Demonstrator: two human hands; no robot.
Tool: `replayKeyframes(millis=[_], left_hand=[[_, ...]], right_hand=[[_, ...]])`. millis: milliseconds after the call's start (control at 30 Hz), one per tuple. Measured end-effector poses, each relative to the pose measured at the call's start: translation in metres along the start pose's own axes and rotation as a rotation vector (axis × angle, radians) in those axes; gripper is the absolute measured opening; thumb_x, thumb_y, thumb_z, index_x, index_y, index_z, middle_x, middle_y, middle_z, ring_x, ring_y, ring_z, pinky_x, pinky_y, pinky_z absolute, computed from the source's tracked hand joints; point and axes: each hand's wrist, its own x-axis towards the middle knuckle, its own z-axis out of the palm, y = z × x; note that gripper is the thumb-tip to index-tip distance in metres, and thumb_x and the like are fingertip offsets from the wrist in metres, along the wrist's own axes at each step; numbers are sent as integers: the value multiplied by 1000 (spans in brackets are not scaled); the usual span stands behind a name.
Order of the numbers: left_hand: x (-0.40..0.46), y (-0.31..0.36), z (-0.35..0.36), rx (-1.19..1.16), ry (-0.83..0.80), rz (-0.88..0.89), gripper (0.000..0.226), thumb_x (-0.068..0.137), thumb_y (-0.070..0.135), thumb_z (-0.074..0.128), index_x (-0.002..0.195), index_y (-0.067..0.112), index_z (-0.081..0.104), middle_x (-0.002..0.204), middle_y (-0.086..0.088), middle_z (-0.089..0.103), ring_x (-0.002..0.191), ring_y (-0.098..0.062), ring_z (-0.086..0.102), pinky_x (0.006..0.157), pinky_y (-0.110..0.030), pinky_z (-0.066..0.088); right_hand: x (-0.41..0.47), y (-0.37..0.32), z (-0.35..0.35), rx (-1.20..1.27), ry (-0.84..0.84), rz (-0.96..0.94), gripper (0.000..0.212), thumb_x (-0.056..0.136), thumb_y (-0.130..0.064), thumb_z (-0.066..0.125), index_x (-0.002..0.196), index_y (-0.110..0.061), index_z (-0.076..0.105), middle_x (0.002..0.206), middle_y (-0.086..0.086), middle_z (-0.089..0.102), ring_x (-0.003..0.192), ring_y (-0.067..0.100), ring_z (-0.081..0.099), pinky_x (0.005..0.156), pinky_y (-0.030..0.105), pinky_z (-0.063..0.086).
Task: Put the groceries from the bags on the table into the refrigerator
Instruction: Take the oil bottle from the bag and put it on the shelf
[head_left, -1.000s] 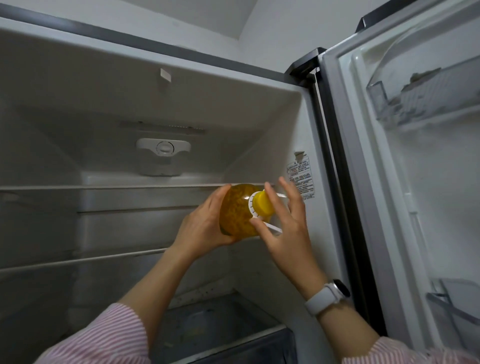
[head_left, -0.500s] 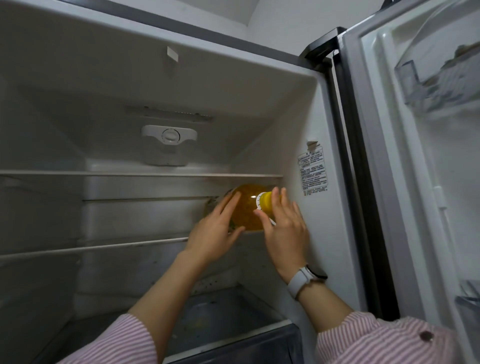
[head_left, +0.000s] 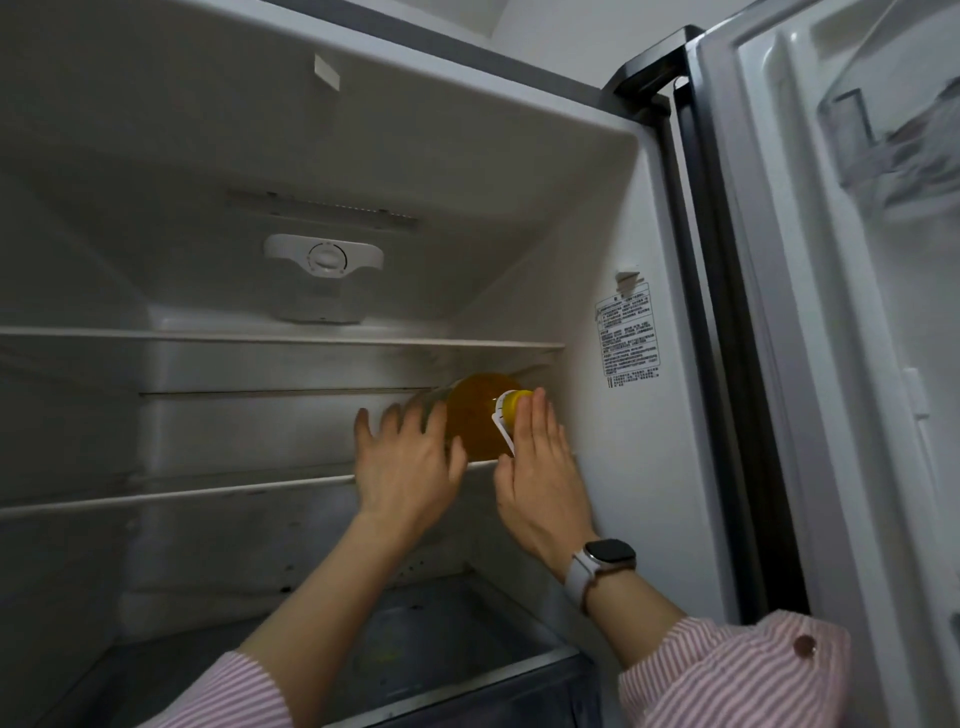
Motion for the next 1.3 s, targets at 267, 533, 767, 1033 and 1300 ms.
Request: replayKeyframes(millis=[267, 533, 767, 1033, 1300], left_hand=[[-26, -12, -7, 67, 48, -33, 45, 84, 41, 36, 99, 10, 64, 93, -11, 70, 85, -29, 65, 95, -53, 38], [-50, -26, -19, 6, -10, -3, 45, 83, 39, 35, 103, 12, 65, 99, -10, 69, 91, -28, 64, 91, -46, 43], [-90, -22, -61, -97, 22, -41, 44, 76, 25, 63, 117, 11, 58, 121, -16, 59, 114, -32, 55, 97, -62, 33], [-261, 13, -149, -112, -33, -245, 45, 76, 34, 40, 108, 12, 62, 106, -6, 66, 99, -25, 63, 82, -43, 48], [-505, 47, -293, 97, -505, -446, 44, 74, 34, 43, 109, 15, 63, 104, -2, 67, 97, -22, 63, 85, -37, 42]], right_hand=[[15, 5, 1, -15, -157, 125, 63, 96, -32, 29, 145, -4, 0, 155, 13, 1, 143, 23, 3, 116, 35, 1], [-12, -5, -6, 58, -202, 187, 56, 98, -28, 26, 146, -10, 3, 156, 7, 2, 143, 21, 1, 118, 40, 4], [-62, -44, -34, 273, -140, 175, 50, 96, -22, 36, 144, -12, 22, 154, 4, 16, 142, 20, 11, 115, 33, 12], [-241, -80, -63, 551, -362, 38, 34, 92, -12, 43, 125, -11, 51, 128, 5, 53, 120, 20, 45, 97, 18, 28], [-448, -139, -108, 696, -849, -45, 40, 88, -25, 39, 121, -10, 55, 123, 9, 56, 118, 26, 47, 102, 33, 32]])
